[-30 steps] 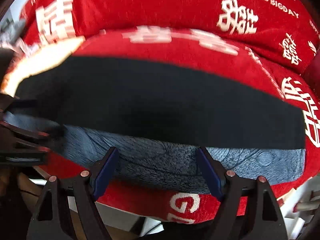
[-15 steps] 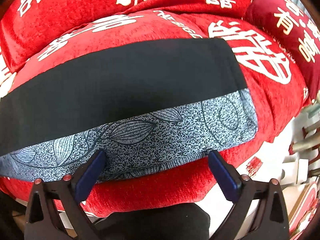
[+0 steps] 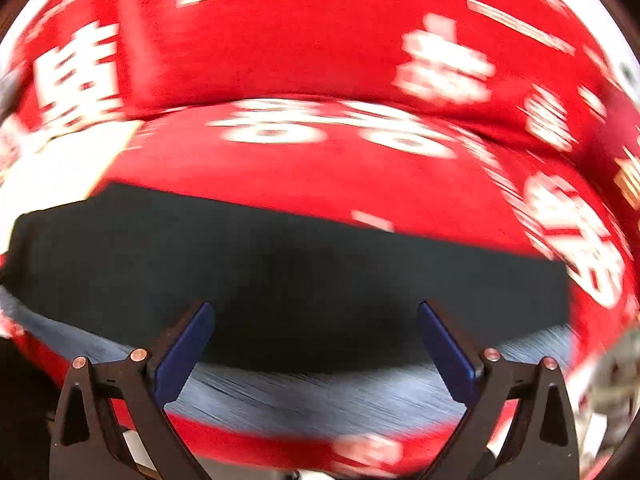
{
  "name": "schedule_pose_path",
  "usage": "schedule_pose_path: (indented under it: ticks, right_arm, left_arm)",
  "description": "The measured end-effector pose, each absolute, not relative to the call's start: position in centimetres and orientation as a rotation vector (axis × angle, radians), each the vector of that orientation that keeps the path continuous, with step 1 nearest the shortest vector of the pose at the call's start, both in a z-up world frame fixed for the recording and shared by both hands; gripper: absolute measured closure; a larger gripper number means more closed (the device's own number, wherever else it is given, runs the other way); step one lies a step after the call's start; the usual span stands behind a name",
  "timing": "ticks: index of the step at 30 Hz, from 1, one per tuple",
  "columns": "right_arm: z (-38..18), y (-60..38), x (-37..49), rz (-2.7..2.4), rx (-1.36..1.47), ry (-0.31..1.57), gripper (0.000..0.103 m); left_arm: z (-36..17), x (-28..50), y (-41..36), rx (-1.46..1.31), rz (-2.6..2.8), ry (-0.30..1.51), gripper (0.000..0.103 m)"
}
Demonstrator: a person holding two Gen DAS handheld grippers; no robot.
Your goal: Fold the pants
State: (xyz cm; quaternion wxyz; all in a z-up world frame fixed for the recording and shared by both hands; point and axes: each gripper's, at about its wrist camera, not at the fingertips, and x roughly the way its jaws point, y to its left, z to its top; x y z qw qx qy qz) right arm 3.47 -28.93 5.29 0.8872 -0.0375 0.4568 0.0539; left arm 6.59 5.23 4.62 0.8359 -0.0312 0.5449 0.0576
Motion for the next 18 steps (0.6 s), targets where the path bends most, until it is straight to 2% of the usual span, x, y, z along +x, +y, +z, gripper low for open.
schedule_pose_path:
  ticks: [4,6,9,14,18]
  right_arm:
    - [3.6,-22.2,8.1,0.197,-0.045,0.984,0.003]
    - [2.4,-21.8,9.6,0.171,-0.036,1.021,0.003]
    - [0.3,-24.6,10.9,0.000,0.000,1.089,0.003]
    - [2.0,-27.7,11.0,-0.106,0.135,1.069,0.003]
    - [2.6,-23.2,13.1,-0.053,0.112,1.072,0.003]
  left_arm:
    - [3.0,11.9,2.8,-0.013,0.151,1.187,0.000]
    - [0.9,13.2,3.5,0.012,0.214,1.243,0.000]
    - [1.1,12.7,6.1,-0.085,0.205,1.247,0.000]
    - [3.6,12.2,10.1,-0.193,0.270,1.180,0.000]
    - [2.9,13.9,10.8,-0.203,0.387,1.202,0.000]
